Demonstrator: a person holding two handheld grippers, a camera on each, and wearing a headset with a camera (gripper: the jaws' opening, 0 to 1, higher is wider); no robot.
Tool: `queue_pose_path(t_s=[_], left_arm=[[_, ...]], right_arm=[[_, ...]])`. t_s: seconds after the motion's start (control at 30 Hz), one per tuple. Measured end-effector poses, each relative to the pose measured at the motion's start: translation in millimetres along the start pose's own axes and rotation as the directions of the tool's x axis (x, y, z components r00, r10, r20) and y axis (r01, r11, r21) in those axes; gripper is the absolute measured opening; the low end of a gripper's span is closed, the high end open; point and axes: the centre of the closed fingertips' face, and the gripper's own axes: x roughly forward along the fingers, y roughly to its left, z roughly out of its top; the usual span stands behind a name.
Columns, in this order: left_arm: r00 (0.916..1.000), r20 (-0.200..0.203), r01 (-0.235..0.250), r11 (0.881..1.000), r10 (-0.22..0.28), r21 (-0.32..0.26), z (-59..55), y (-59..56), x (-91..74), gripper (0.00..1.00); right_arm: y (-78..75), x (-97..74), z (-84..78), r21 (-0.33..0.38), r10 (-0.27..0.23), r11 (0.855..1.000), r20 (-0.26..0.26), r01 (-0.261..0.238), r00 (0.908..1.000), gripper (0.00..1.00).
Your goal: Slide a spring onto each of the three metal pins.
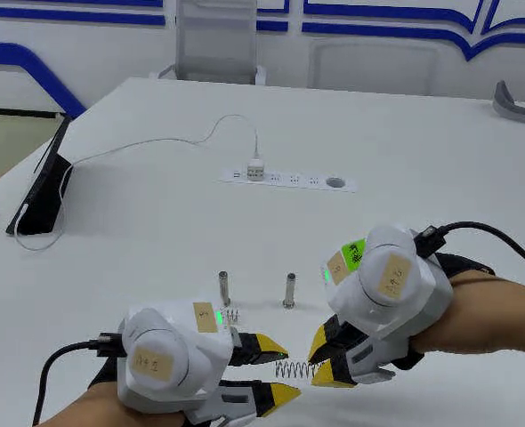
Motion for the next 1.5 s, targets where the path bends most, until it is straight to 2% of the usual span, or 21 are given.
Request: queue_pose_path(t_s=[0.27, 0.63, 1.0, 1.5], left_arm=[[0.9999, -0.012, 0.006, 1.0, -0.006, 0.027, -2.4, -3.4, 0.0, 0.13], [0.9996, -0.027, 0.009, 0.999, -0.008, 0.042, -4.8, -5.2, -0.7, 0.12], [0.9995, -0.03, 0.012, 0.999, -0.011, 0.039, -4.6, -7.2, -0.6, 0.11], [0.9999, -0.013, 0.0, 0.999, 0.0, 0.032, -1.5, -5.8, -1.2, 0.11]], right_arm=[[6.2, -0.7, 1.3, -0.016, 0.016, 1.0, -0.008, -0.016, 0.9998, 0.12], [7.8, -8.4, 12.2, -0.046, 0.016, 0.999, -0.002, -0.016, 0.9999, 0.12], [9.4, -17.6, 36.9, -0.062, 0.013, 0.998, 0.054, -0.01, 0.9985, 0.12], [9.2, -17.8, 54.4, -0.065, 0.009, 0.998, 0.108, -0.002, 0.9941, 0.12]])
